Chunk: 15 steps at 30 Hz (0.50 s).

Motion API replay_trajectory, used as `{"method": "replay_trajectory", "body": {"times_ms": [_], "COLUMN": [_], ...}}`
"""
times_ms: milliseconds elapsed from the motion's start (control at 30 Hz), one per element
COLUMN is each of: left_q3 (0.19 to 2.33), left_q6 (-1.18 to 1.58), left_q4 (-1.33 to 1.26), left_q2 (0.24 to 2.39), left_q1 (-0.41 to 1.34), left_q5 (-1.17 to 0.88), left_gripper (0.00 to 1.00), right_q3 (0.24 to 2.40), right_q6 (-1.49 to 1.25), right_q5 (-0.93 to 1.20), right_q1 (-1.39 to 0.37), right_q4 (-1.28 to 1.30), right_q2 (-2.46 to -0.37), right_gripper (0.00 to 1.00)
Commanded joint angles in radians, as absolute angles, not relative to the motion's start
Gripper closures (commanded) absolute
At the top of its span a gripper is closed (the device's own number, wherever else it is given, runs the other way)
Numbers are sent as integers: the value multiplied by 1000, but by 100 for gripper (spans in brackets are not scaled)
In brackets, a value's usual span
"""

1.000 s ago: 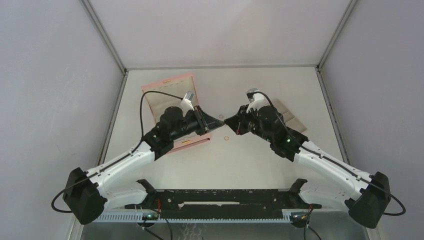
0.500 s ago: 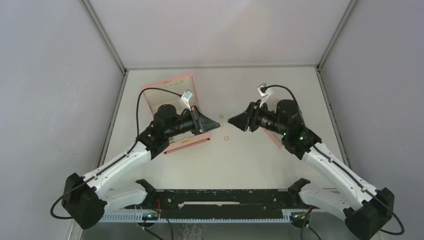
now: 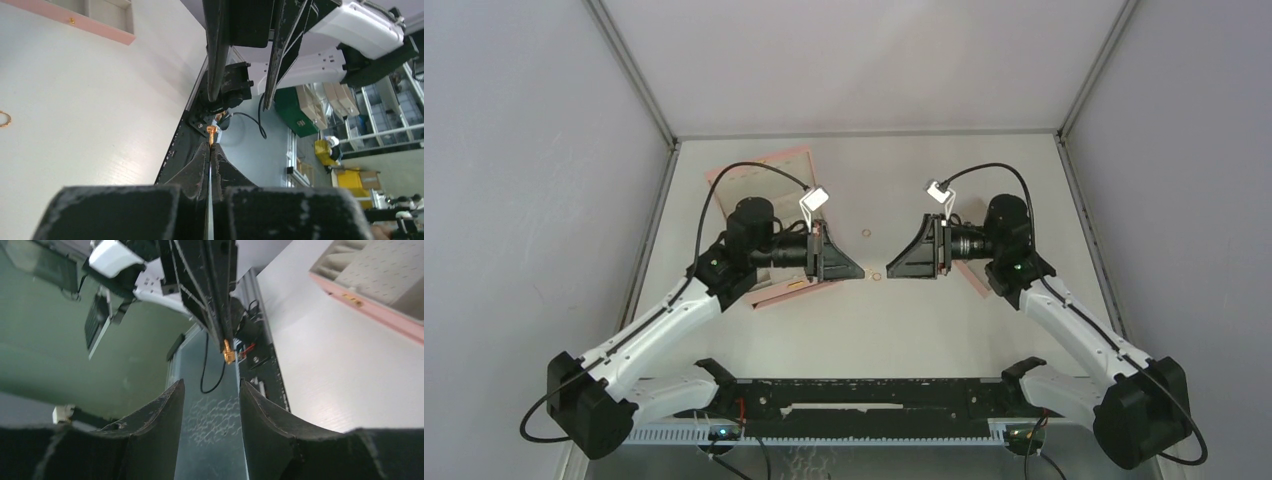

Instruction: Organize the mixed jewelry

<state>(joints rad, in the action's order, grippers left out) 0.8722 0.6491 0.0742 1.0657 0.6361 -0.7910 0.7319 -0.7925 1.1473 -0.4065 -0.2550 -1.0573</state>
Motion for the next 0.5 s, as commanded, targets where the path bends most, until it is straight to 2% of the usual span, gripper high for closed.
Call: {"method": "replay_trajectory", "body": {"times_ms": [0,467], "left_q3": [928,918], "left_q6": [549,537], "left_q4": [141,145], "left_q2": [1039,1028], "left_q1": [633,635], "left_q5": [-873,-890], "left_gripper": [100,100], "right_q3": [771,782], "right_q6": [-746,-815], "right_q5": [1276,1203], "right_q1": [-454,-524], "right_q4": [-285,-392], "right_q2": [-1069,-1171], "right_gripper": [47,51]}}
